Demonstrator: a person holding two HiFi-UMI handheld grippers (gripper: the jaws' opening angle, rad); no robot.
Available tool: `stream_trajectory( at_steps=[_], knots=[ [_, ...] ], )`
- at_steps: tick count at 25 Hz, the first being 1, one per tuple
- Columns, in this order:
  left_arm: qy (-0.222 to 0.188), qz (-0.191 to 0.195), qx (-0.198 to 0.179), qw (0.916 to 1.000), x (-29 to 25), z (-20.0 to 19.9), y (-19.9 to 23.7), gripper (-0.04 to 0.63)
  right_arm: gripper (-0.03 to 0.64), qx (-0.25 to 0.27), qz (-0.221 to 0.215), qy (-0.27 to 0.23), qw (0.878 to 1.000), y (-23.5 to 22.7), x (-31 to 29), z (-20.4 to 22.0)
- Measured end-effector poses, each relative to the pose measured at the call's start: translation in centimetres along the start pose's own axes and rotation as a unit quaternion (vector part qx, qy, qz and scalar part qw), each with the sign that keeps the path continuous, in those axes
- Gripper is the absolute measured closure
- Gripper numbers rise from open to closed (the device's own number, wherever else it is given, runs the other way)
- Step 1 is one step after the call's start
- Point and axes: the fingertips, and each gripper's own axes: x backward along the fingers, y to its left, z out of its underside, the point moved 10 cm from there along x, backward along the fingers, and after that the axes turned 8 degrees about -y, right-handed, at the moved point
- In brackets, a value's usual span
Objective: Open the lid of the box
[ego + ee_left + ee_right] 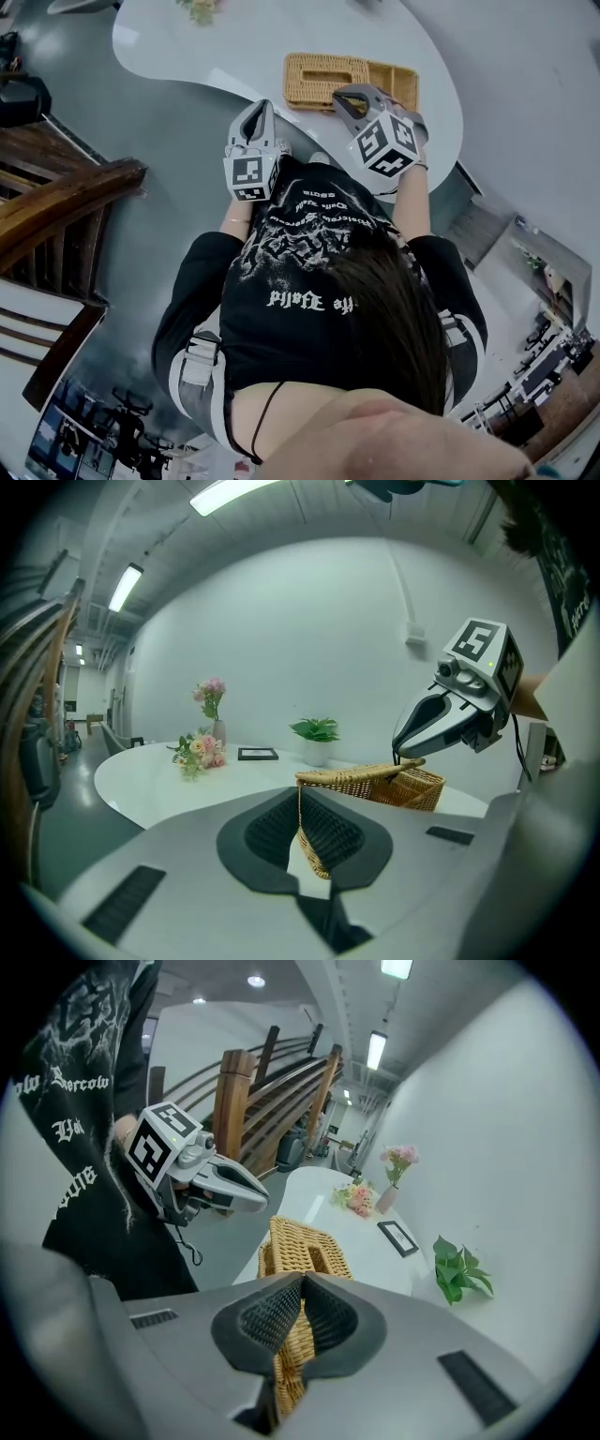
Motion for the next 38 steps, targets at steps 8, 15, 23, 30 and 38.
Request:
stream_trajectory(
  at_steps=[8, 15, 23, 30, 38],
  knots=[
    [-0.005, -0.001, 0.005, 1.0000, -0.4, -0.1, 1.4, 0.571, 0.581, 0.012, 0.012, -0.001, 1.000, -1.2, -0.1, -1.2],
    [-0.005, 0.008, 0.007, 0.9999, -0.9, -0.1, 1.2, 0.571, 0.581, 0.028, 0.035, -0.005, 0.999, -2.7, 0.3, -2.1],
    [0.000, 0.012, 0.015, 0.9998, -1.2, -0.3, 1.5, 0.571, 0.581, 0.044, 0.059, -0.020, 0.997, -4.8, 0.7, -3.6],
    [0.004, 0.017, 0.019, 0.9997, -1.5, 0.4, 1.0, 0.571, 0.581, 0.053, 0.076, -0.028, 0.995, -6.7, 0.2, -3.7],
    [0.004, 0.017, 0.019, 0.9997, -2.1, 0.3, 1.2, 0.571, 0.581, 0.068, 0.076, -0.029, 0.994, -8.2, -0.4, -4.1]
  ],
)
